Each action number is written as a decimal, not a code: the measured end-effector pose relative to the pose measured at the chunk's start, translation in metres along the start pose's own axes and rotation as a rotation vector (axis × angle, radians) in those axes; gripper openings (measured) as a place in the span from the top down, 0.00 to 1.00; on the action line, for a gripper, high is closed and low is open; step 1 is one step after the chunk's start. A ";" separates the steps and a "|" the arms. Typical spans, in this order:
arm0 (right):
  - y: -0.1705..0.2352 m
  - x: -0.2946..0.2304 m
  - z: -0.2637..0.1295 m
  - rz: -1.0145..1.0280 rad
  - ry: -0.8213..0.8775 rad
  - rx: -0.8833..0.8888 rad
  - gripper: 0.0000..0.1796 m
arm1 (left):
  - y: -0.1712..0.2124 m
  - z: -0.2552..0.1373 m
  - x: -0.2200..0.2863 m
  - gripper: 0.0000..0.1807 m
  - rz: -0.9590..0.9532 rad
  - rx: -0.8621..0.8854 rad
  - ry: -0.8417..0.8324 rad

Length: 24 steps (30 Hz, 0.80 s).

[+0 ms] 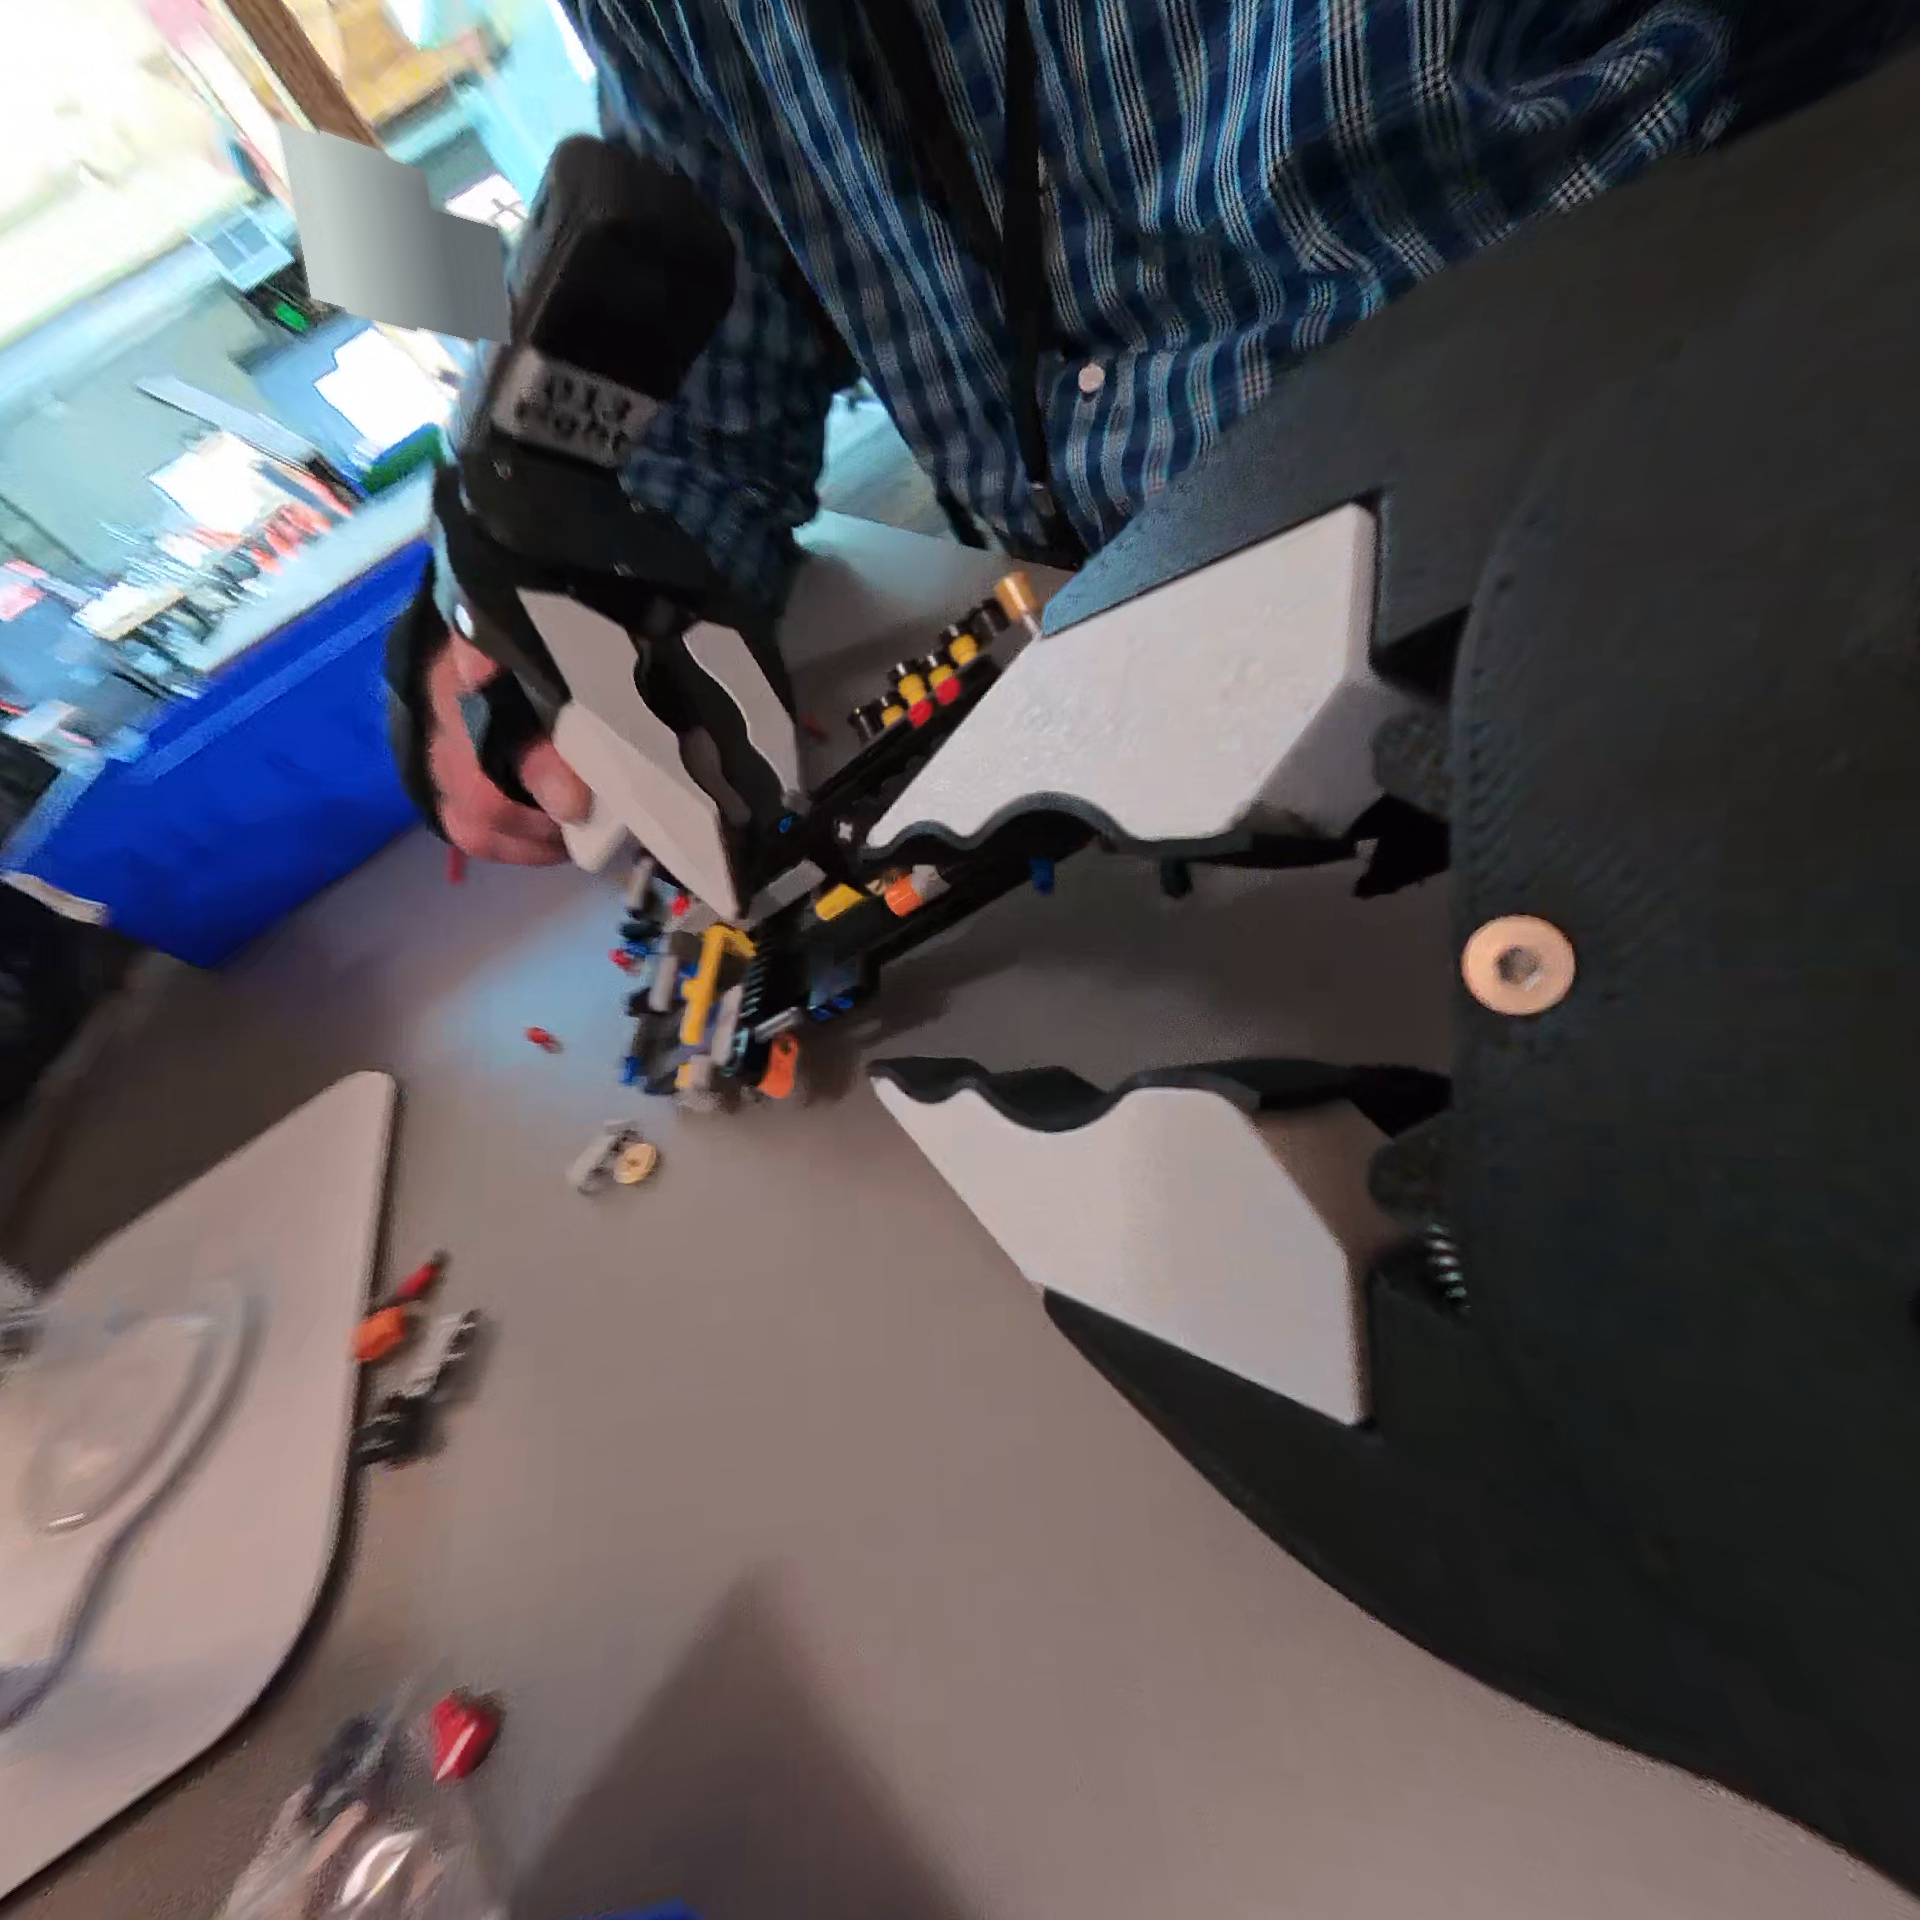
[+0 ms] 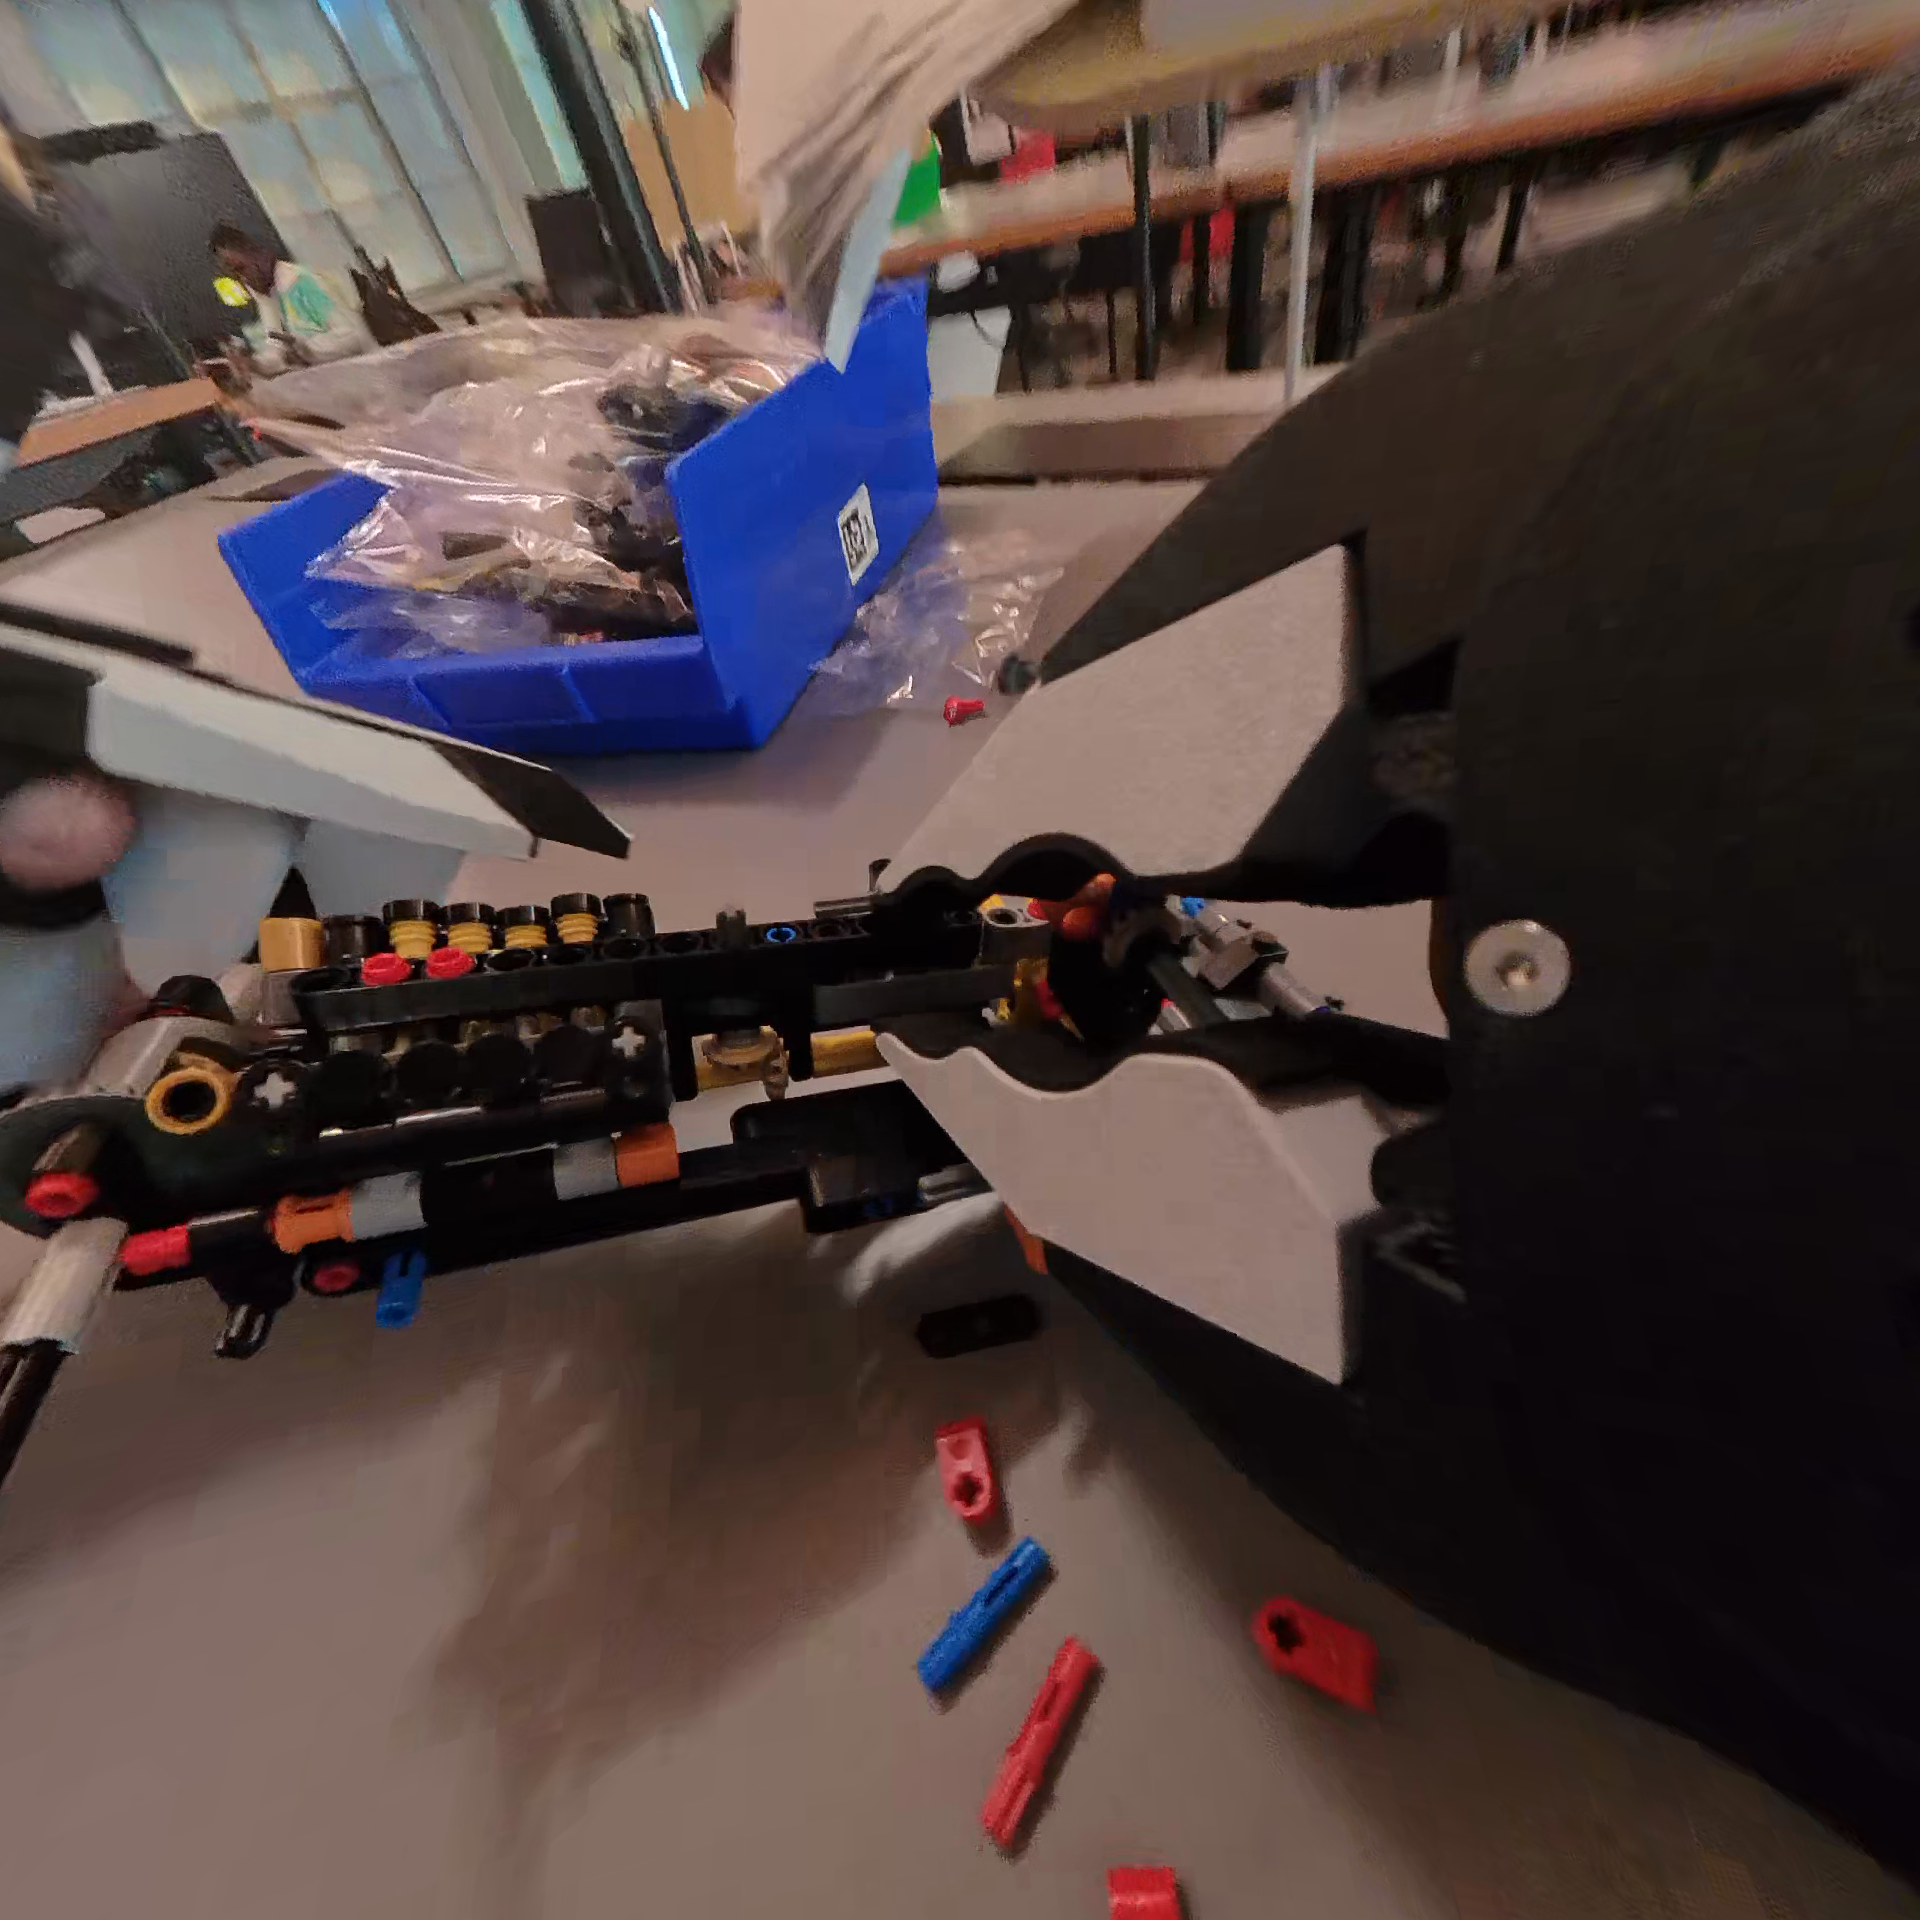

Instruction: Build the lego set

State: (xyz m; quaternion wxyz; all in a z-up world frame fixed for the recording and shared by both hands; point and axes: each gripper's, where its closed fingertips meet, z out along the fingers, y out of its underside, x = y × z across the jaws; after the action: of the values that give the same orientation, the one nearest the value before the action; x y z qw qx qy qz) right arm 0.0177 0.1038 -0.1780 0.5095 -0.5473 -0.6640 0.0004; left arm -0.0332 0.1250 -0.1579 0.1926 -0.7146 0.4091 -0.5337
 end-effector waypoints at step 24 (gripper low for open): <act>-0.044 0.029 -0.022 0.821 -0.324 0.393 0.92 | -0.018 0.017 0.024 0.95 0.291 0.290 0.044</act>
State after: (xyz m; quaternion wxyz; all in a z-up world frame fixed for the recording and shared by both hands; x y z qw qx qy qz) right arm 0.0035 0.0950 -0.1233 0.4510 -0.6503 -0.4513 0.4124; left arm -0.0082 0.1143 -0.1368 0.3596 -0.6011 0.4309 -0.5689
